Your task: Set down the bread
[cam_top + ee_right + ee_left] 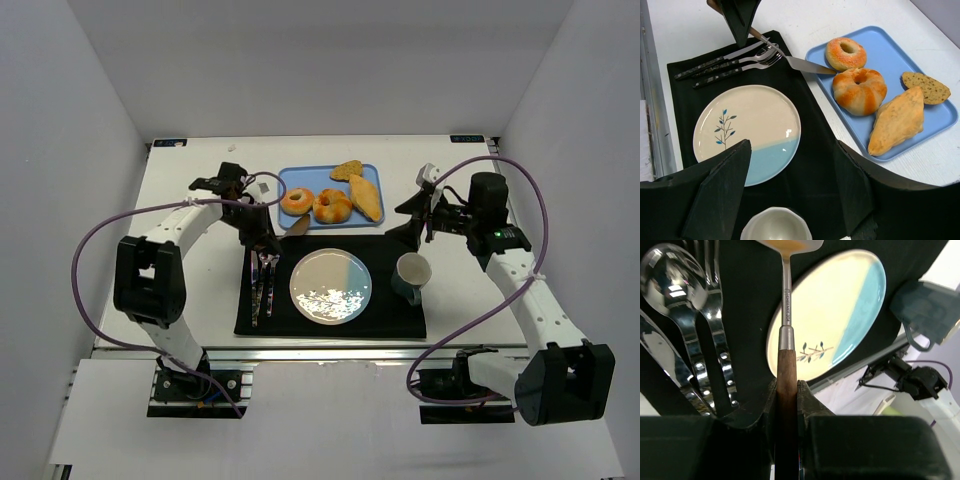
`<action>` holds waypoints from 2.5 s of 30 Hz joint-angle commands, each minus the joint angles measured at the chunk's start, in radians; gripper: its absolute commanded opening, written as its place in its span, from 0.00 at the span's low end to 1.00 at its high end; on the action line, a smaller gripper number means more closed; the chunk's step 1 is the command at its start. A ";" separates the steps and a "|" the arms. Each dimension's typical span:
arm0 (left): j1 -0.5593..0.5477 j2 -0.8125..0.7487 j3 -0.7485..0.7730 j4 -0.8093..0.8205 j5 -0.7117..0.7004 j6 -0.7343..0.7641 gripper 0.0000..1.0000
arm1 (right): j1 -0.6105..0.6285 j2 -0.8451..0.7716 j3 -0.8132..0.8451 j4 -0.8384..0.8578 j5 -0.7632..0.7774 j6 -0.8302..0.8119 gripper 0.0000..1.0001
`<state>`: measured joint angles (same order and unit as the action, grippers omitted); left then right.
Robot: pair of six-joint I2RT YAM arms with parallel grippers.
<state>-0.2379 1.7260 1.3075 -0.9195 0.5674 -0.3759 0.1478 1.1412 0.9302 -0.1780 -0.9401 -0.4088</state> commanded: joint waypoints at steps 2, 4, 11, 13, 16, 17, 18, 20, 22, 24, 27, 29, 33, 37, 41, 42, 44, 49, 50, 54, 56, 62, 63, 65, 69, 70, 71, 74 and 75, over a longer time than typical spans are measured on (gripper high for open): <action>-0.001 0.000 0.070 -0.032 -0.020 0.012 0.00 | -0.010 -0.031 -0.021 0.057 0.003 0.021 0.72; 0.000 0.015 0.085 -0.032 -0.021 0.008 0.00 | -0.013 -0.034 -0.027 0.069 0.003 0.027 0.72; -0.003 0.075 0.137 -0.039 -0.008 0.008 0.00 | -0.014 -0.034 -0.041 0.092 0.006 0.042 0.72; -0.004 0.083 0.142 -0.041 -0.004 0.012 0.00 | -0.014 -0.032 -0.041 0.095 0.007 0.045 0.72; -0.008 0.099 0.148 -0.036 -0.003 0.011 0.00 | -0.016 -0.031 -0.044 0.104 0.007 0.051 0.72; -0.011 0.104 0.153 -0.038 -0.006 0.011 0.00 | -0.017 -0.029 -0.047 0.110 0.007 0.053 0.72; -0.012 0.109 0.157 -0.039 -0.009 0.011 0.00 | -0.019 -0.028 -0.047 0.112 0.006 0.054 0.72; -0.015 0.125 0.179 -0.045 -0.011 0.012 0.00 | -0.017 -0.026 -0.048 0.117 0.006 0.057 0.72; -0.018 0.135 0.191 -0.047 -0.018 0.015 0.00 | -0.020 -0.023 -0.045 0.118 0.006 0.059 0.72; -0.020 0.144 0.206 -0.050 -0.032 0.017 0.00 | -0.020 -0.021 -0.047 0.123 0.006 0.061 0.72; -0.020 0.152 0.225 -0.058 -0.084 0.017 0.00 | -0.022 -0.017 -0.047 0.129 0.006 0.065 0.72; -0.020 0.155 0.233 -0.050 -0.107 0.017 0.00 | -0.021 -0.015 -0.048 0.132 0.006 0.067 0.72; -0.020 0.155 0.227 -0.019 -0.129 0.003 0.00 | -0.022 -0.012 -0.047 0.141 0.004 0.074 0.72; -0.021 0.152 0.204 0.030 -0.146 -0.011 0.00 | -0.025 -0.009 -0.042 0.140 0.006 0.074 0.72; -0.023 0.145 0.173 0.074 -0.159 -0.035 0.00 | -0.027 -0.009 -0.041 0.141 0.004 0.074 0.72; -0.024 0.144 0.165 0.085 -0.159 -0.040 0.00 | -0.028 -0.009 -0.041 0.140 0.004 0.074 0.72; -0.026 0.142 0.147 0.110 -0.159 -0.047 0.00 | -0.027 -0.009 -0.039 0.141 0.003 0.074 0.72; -0.029 0.139 0.098 0.180 -0.167 -0.077 0.00 | -0.028 -0.008 -0.036 0.140 0.001 0.077 0.72; -0.029 0.141 0.093 0.188 -0.169 -0.080 0.00 | -0.028 -0.008 -0.036 0.140 0.001 0.077 0.72; -0.034 0.132 0.081 0.225 -0.187 -0.098 0.00 | -0.028 -0.008 -0.034 0.138 0.000 0.076 0.72; -0.032 0.127 0.081 0.240 -0.204 -0.109 0.00 | -0.028 -0.008 -0.034 0.137 0.000 0.076 0.72; -0.034 0.116 0.082 0.265 -0.227 -0.136 0.00 | -0.030 -0.009 -0.036 0.138 0.000 0.074 0.72; -0.034 0.116 0.084 0.269 -0.230 -0.150 0.00 | -0.030 -0.011 -0.034 0.138 0.000 0.074 0.72; -0.034 0.115 0.088 0.280 -0.230 -0.167 0.00 | -0.031 -0.012 -0.037 0.140 -0.002 0.076 0.72; -0.032 0.124 0.099 0.289 -0.230 -0.201 0.00 | -0.031 -0.015 -0.041 0.141 -0.003 0.077 0.72; -0.032 0.130 0.102 0.291 -0.231 -0.202 0.00 | -0.030 -0.017 -0.042 0.143 -0.003 0.077 0.72; -0.032 0.136 0.104 0.294 -0.232 -0.202 0.00 | -0.031 -0.017 -0.044 0.143 -0.003 0.077 0.72; -0.032 0.158 0.113 0.314 -0.232 -0.202 0.00 | -0.031 -0.017 -0.047 0.143 -0.005 0.079 0.72; -0.032 0.164 0.114 0.326 -0.232 -0.202 0.00 | -0.031 -0.017 -0.045 0.144 -0.005 0.079 0.72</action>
<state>-0.2745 1.8904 1.3956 -0.6415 0.3511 -0.5613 0.1238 1.1339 0.8860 -0.0753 -0.9298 -0.3428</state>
